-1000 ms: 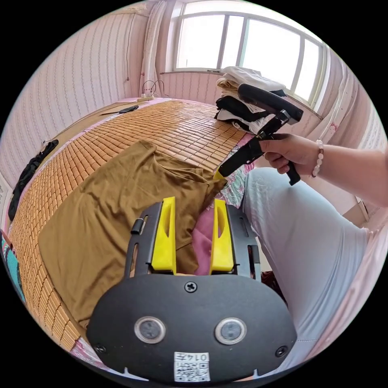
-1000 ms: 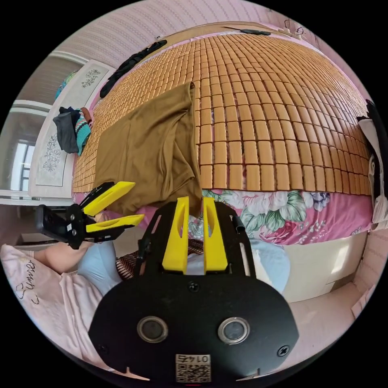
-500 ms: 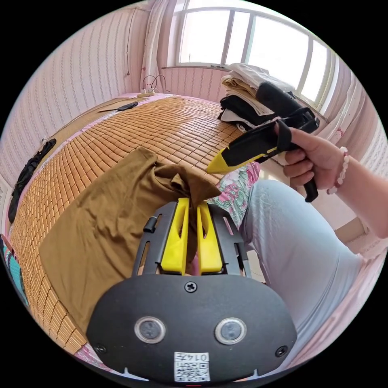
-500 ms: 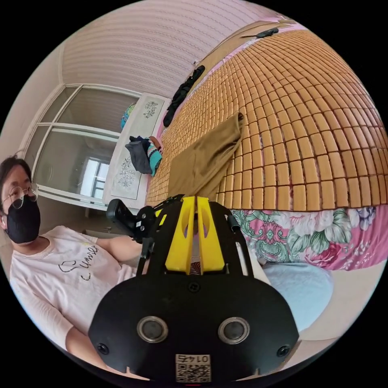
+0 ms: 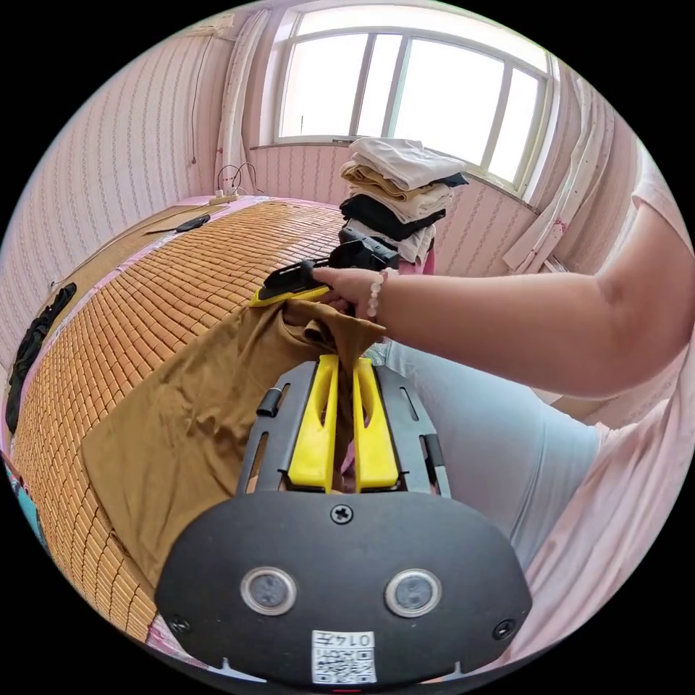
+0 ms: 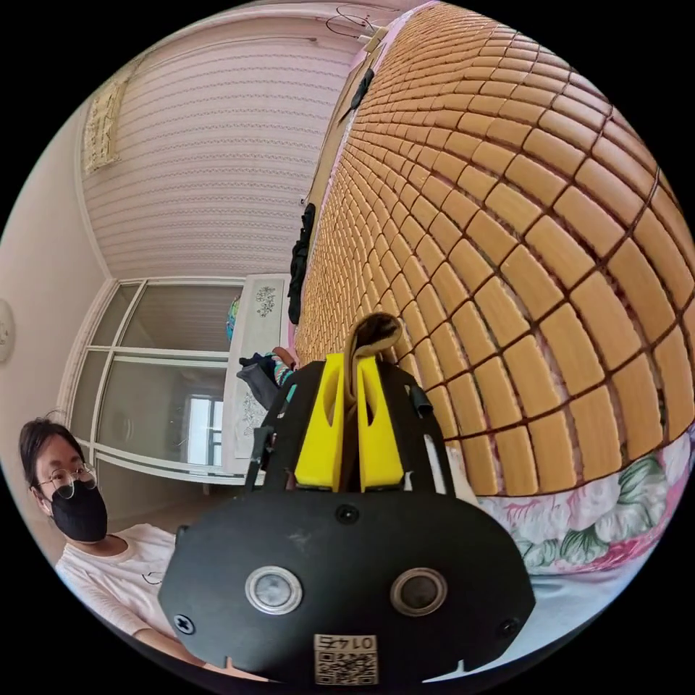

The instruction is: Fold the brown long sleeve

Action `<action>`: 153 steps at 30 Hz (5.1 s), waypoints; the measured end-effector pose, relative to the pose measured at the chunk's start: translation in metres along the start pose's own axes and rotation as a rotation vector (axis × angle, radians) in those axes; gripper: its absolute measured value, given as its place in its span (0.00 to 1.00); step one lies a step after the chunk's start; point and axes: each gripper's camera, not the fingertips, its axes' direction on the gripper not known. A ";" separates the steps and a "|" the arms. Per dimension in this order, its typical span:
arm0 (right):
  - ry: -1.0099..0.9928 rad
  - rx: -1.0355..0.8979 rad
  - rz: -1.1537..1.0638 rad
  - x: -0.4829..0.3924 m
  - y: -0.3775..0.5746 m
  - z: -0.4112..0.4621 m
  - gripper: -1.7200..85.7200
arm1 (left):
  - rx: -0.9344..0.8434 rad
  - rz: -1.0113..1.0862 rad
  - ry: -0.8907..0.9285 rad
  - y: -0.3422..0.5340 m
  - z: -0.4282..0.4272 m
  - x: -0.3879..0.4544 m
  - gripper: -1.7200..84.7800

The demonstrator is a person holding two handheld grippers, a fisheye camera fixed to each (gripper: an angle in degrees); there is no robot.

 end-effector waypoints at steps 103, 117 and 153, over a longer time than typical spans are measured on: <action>0.802 -1.327 -0.470 -0.206 0.139 0.321 0.02 | -0.011 -0.884 -0.102 0.171 -0.109 -0.191 0.02; 0.693 -0.887 -0.861 -0.268 0.146 0.287 0.05 | -0.036 -0.873 -0.182 0.173 -0.145 -0.189 0.08; 0.373 -0.145 -0.861 -0.237 0.119 -0.053 0.03 | 0.084 -0.544 -0.178 0.029 -0.148 -0.083 0.01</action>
